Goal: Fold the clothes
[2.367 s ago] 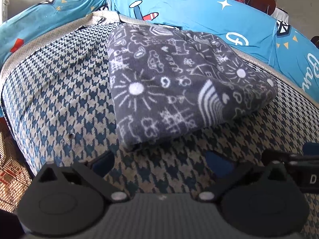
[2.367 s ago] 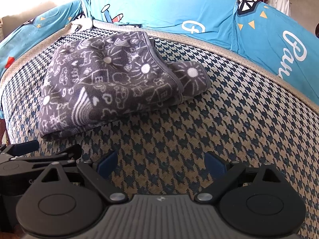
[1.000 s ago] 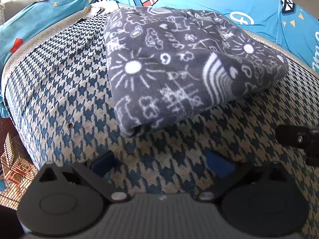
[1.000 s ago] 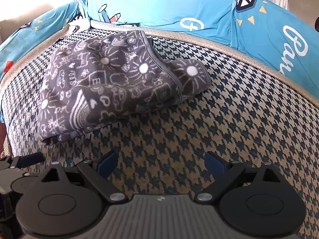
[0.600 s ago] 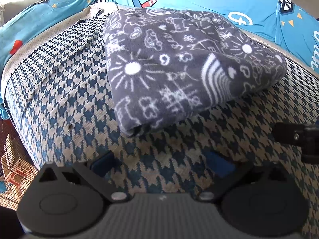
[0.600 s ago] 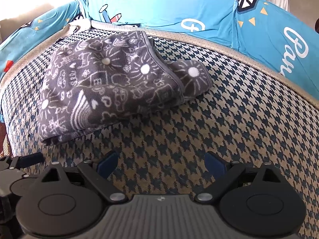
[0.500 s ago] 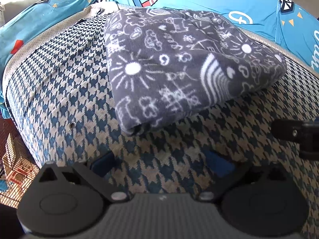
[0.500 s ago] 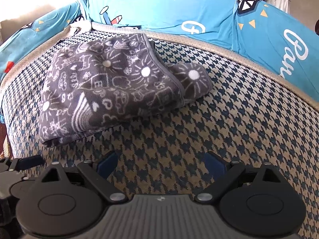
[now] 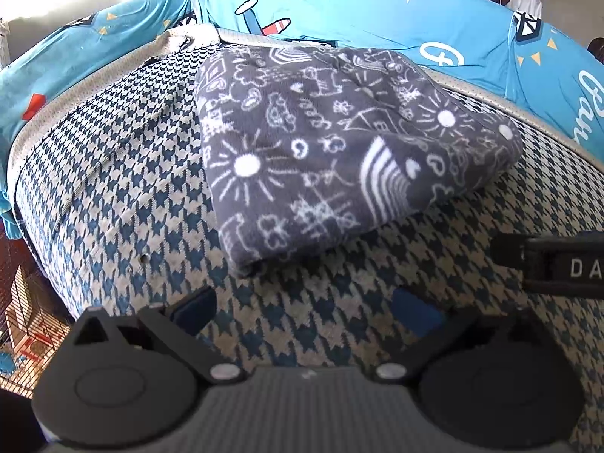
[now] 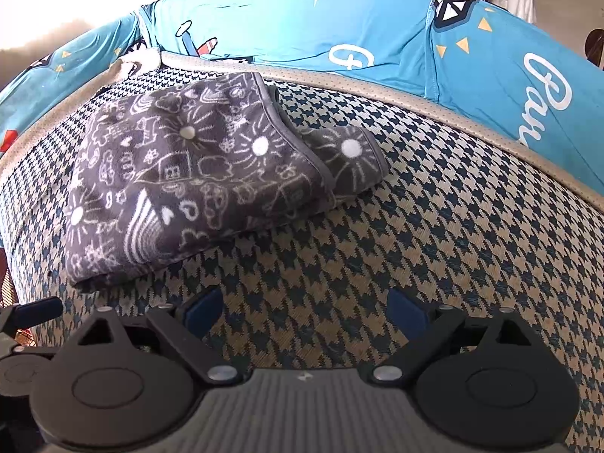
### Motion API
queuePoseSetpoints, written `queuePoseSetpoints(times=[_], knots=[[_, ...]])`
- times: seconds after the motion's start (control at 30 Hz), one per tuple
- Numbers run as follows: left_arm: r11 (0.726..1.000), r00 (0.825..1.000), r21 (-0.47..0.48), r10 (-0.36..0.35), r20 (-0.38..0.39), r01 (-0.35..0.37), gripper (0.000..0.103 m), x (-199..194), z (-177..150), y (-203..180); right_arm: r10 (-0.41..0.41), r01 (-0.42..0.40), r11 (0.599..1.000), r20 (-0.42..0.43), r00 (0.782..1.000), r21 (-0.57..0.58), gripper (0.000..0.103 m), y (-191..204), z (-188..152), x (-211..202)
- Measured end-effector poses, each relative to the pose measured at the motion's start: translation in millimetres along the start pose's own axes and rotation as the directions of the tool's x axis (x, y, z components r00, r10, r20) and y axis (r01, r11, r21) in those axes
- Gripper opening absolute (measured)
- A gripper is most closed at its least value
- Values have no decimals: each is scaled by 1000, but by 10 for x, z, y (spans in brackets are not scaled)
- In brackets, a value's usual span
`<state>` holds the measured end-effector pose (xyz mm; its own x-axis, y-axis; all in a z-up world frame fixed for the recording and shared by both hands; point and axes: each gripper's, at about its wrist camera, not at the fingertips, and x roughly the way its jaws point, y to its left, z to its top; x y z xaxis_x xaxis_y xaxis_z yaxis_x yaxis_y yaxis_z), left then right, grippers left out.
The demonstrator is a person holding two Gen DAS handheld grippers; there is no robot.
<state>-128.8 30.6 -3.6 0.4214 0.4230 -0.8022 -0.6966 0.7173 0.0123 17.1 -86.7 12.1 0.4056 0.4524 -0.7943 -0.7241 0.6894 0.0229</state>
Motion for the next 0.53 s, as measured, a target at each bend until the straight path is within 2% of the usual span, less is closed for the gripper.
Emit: queuePoseSetpoints(times=[0.53], knots=[[1000,1000,13,10,12,-10,103,-18,-6,3,0,0,1000,-3,1000,2,94,-2,-13,-6]])
